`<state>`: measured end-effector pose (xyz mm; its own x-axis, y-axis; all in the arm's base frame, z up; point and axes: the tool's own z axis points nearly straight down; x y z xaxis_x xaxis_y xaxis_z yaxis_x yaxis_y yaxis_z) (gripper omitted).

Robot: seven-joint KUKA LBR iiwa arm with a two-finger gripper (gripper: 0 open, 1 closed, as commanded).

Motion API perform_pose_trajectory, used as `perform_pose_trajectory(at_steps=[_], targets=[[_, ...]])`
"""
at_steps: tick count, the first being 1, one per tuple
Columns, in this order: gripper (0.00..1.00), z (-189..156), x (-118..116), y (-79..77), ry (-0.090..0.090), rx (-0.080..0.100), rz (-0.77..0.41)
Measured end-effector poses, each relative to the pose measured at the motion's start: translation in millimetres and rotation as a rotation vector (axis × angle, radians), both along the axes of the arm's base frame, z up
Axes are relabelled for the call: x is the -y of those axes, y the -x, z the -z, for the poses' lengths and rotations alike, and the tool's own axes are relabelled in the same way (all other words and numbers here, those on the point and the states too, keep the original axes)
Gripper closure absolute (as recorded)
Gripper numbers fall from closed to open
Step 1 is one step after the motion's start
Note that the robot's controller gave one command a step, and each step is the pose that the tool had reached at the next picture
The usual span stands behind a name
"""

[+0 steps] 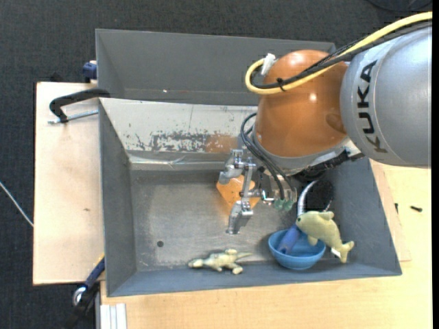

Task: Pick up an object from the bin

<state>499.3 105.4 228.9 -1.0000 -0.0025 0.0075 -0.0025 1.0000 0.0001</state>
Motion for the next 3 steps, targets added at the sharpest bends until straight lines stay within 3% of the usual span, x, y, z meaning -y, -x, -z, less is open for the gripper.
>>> perform_pose_trajectory(at_steps=[1,2,3], targets=[[0.0,97.2,30.5,-1.2,-0.001,0.014,-0.133],[0.0,157.9,89.9,-65.3,-0.004,0.018,-0.204],[0.0,143.5,140.8,-79.7,0.001,0.016,-0.115]])
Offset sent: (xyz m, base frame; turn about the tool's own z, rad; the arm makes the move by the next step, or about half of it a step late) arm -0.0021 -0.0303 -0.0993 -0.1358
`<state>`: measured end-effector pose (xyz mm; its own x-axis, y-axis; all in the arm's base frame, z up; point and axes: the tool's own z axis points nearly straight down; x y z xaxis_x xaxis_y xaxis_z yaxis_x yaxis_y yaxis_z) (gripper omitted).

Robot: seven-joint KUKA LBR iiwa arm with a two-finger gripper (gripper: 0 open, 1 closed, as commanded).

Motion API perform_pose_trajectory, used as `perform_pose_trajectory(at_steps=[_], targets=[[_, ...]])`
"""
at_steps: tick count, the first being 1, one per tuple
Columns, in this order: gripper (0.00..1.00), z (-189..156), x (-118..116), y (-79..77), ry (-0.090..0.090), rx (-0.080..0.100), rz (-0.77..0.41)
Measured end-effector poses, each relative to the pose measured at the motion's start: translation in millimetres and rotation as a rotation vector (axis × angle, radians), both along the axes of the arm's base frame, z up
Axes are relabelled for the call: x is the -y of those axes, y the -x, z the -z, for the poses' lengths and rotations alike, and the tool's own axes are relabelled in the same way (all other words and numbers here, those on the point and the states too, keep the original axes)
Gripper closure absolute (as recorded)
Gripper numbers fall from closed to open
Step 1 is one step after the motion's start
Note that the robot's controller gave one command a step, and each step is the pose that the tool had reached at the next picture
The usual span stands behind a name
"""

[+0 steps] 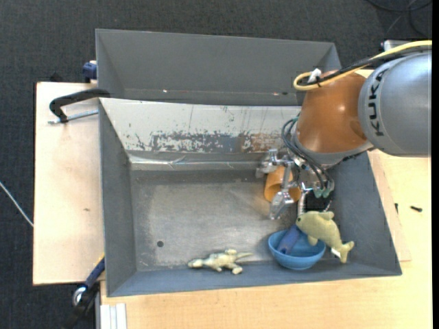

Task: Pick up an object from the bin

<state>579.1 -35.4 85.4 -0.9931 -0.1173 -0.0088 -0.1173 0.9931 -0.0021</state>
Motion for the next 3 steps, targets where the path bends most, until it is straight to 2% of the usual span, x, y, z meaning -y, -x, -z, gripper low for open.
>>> perform_pose_trajectory(at_steps=[1,2,3], targets=[[0.0,2.2,62.0,-5.4,-0.009,-0.001,-0.192],[1.0,1.7,60.6,-6.4,-0.009,0.001,-0.195],[1.0,-131.9,50.0,24.0,0.004,0.004,-0.378]])
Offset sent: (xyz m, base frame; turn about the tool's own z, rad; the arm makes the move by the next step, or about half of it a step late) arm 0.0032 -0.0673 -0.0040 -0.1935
